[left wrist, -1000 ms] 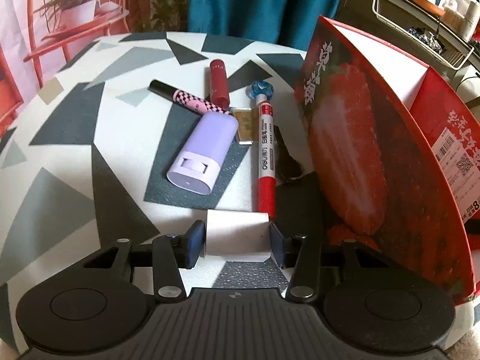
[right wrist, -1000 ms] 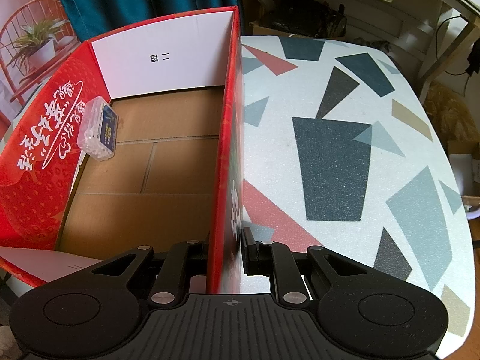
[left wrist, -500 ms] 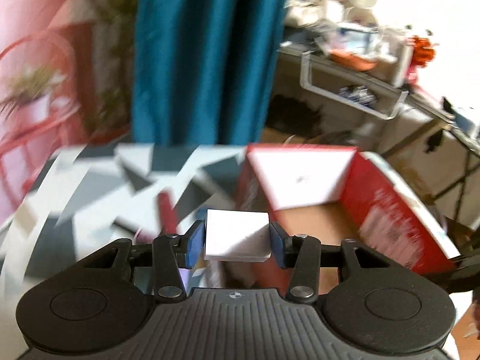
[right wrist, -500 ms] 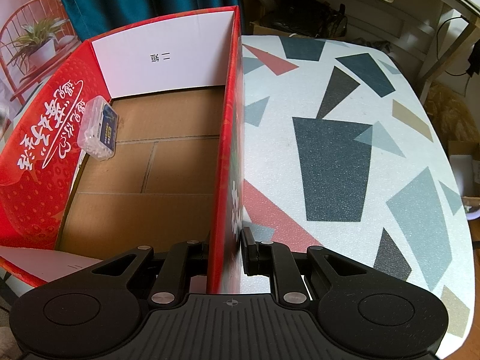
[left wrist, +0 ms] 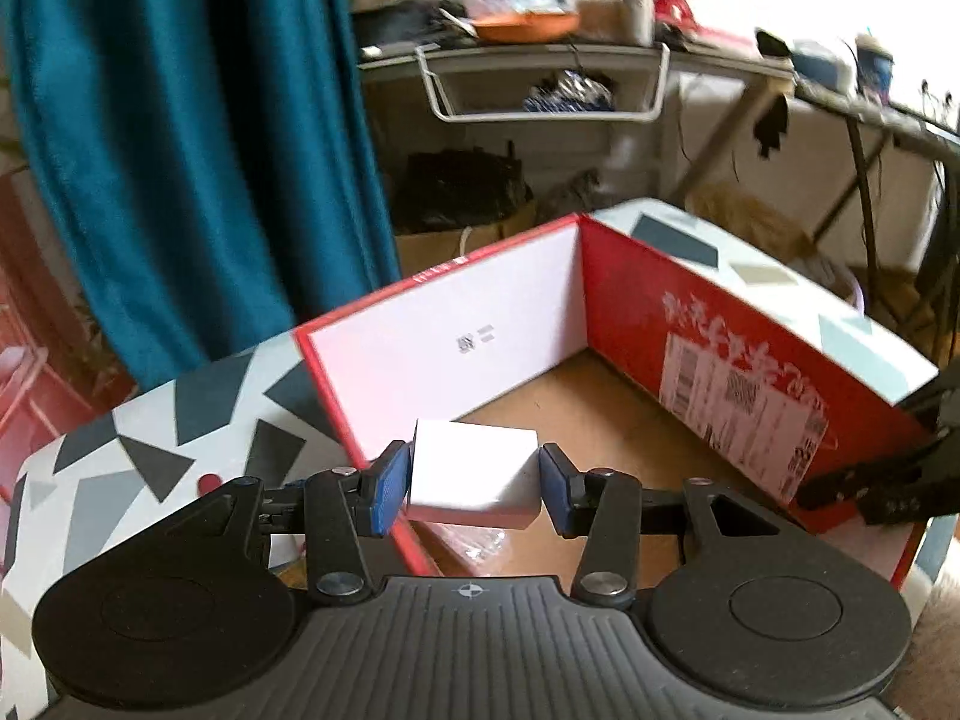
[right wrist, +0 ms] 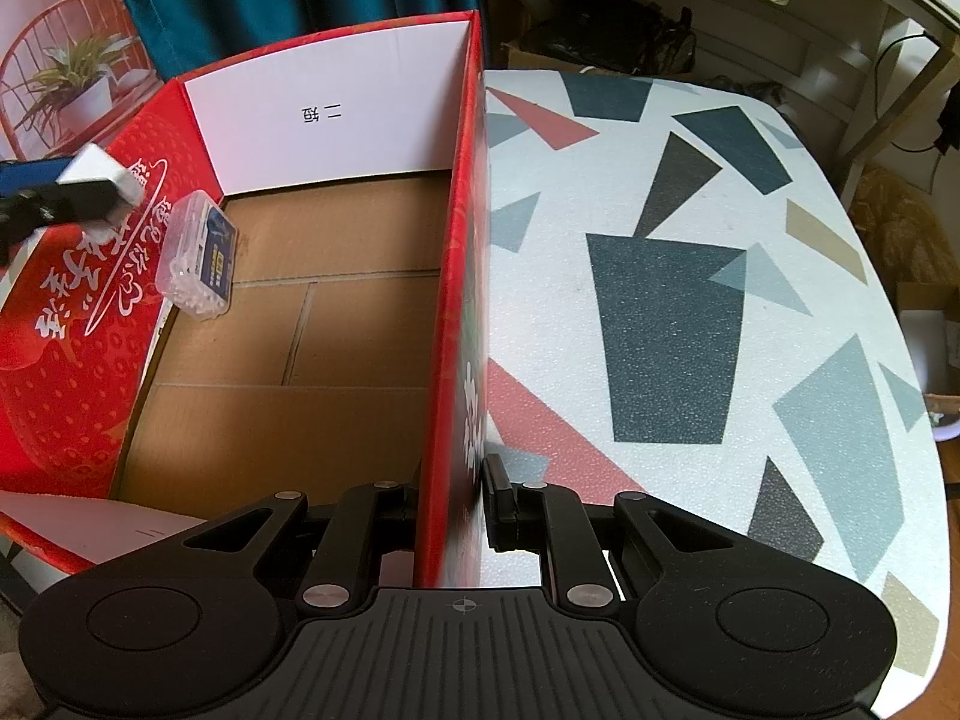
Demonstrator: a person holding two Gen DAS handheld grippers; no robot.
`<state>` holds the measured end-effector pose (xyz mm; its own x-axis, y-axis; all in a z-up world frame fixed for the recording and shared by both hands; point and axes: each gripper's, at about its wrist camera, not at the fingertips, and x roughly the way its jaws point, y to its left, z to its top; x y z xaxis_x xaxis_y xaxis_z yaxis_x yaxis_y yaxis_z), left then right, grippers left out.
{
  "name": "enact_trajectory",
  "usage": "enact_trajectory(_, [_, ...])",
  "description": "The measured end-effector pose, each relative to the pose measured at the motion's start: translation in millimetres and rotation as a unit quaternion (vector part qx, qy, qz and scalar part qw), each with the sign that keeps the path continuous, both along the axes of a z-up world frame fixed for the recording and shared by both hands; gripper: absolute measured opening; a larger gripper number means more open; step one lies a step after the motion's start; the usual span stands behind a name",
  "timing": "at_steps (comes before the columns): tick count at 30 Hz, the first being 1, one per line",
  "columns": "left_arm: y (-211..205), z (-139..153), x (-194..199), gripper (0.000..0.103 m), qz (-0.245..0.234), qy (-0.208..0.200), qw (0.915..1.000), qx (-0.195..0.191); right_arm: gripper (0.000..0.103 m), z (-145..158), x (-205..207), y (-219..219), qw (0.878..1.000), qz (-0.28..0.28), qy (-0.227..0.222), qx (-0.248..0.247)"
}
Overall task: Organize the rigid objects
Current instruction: 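Carry the white block into the red box and release it, then grasp the red-capped white marker with the left tool and lift it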
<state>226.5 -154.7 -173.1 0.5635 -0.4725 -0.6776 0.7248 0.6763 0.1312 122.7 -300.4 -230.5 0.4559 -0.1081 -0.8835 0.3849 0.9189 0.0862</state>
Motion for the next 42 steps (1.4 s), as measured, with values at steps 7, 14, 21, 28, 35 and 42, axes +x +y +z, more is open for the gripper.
enact_trajectory(7, [-3, -11, 8, 0.050, -0.003, 0.011, 0.9997, 0.019, 0.015, 0, 0, 0, 1.000, 0.000, 0.000, 0.000])
enact_trajectory(14, [8, -4, 14, 0.050, 0.008, 0.014, 0.9998, -0.007, 0.015, 0, 0, 0, 1.000, 0.000, 0.000, 0.001])
enact_trajectory(21, [44, 21, 23, 0.050, 0.049, 0.011, 0.9960, -0.073, 0.015, 0, 1, 0, 1.000, 0.000, 0.000, 0.001])
enact_trajectory(28, [90, 26, 38, 0.050, 0.125, 0.026, 0.9854, -0.112, 0.015, 0, 1, 0, 1.000, 0.000, 0.000, 0.001])
enact_trajectory(35, [109, -8, 48, 0.050, 0.166, 0.072, 0.9780, -0.104, 0.015, 1, 0, -2, 1.000, -0.003, -0.002, 0.003])
enact_trajectory(42, [103, -50, 58, 0.033, 0.193, 0.110, 0.9706, -0.092, 0.015, 0, -1, -2, 1.000, -0.001, -0.002, 0.002])
